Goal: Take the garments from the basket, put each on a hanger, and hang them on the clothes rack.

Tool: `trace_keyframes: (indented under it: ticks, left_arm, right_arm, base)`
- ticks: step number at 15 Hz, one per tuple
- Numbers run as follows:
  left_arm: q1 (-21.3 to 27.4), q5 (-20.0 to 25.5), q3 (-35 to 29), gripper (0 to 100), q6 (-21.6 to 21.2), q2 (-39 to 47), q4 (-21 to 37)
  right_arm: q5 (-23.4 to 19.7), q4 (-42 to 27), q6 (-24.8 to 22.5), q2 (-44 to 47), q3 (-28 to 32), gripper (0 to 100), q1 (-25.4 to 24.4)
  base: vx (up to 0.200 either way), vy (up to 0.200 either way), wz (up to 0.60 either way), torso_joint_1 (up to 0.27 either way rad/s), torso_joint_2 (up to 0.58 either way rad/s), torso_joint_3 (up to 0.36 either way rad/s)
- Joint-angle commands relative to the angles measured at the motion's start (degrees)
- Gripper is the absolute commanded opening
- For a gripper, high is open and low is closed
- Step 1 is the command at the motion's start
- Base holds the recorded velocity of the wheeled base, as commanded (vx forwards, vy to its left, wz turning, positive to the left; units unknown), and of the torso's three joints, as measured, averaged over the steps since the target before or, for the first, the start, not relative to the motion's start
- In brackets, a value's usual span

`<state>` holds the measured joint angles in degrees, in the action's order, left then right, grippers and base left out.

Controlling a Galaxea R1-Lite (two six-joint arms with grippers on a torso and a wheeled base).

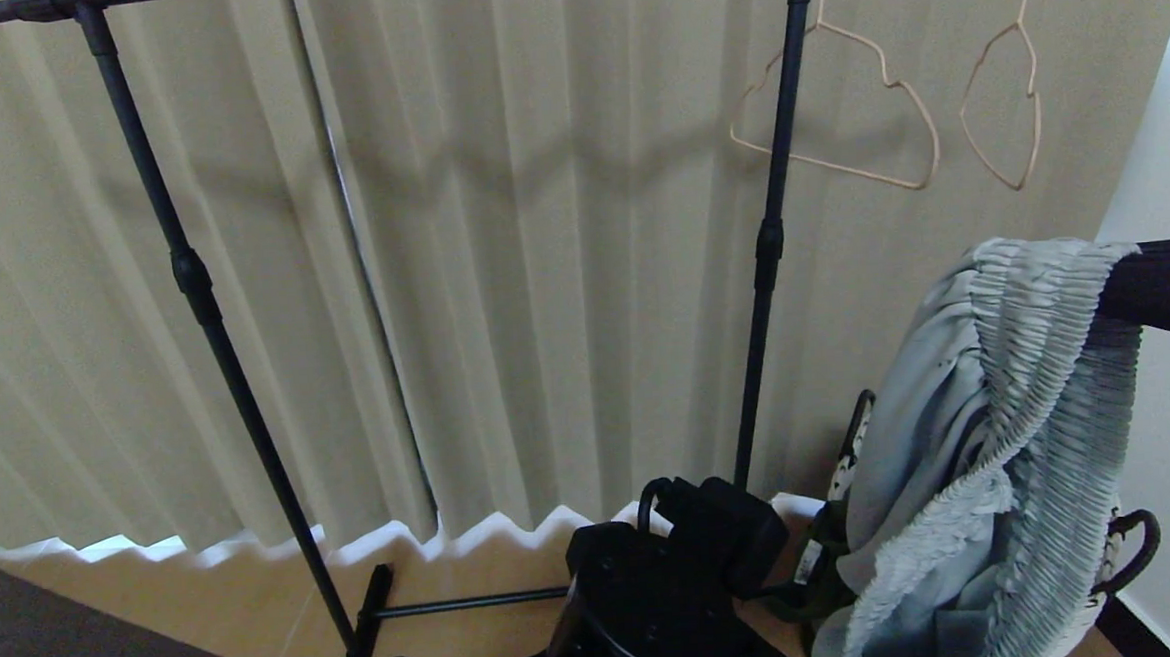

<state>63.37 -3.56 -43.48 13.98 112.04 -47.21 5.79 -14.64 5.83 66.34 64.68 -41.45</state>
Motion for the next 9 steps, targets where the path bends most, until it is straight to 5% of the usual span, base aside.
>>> trace_keyframes:
  ticks: [1,2,3,7,9]
  left_arm:
    - [-0.2,0.0,0.1,100,0.0,1.1,0.1]
    - [-0.3,0.0,0.0,100,0.0,1.2,0.3]
    - [-0.8,0.0,-0.1,0,0.0,1.2,0.3]
    - [-0.9,-0.2,-0.4,0,-0.3,1.8,-0.2]
    - [-0.9,-4.3,0.8,0,-0.6,1.4,-1.7]
  right_arm:
    - [0.0,0.1,0.1,-0.2,0.0,0,0.0]
    - [0.0,0.0,0.0,-0.2,-0.1,0,0.0]
    - [0.0,0.0,0.1,-0.2,-0.1,0,-0.1]
    - [0.1,0.0,0.1,-0.5,-0.2,0,-0.1]
    - [0.1,0.0,0.1,-0.3,-0.7,0,0.0]
  base:
    - [0.0,0.0,0.0,0.0,0.0,0.0]
    - [0.0,0.0,0.0,0.0,0.0,0.0]
    - [0.0,0.0,0.0,0.0,0.0,0.0]
    - [0.0,0.0,0.0,0.0,0.0,0.0]
    - [0.0,0.0,0.0,0.0,0.0,0.0]
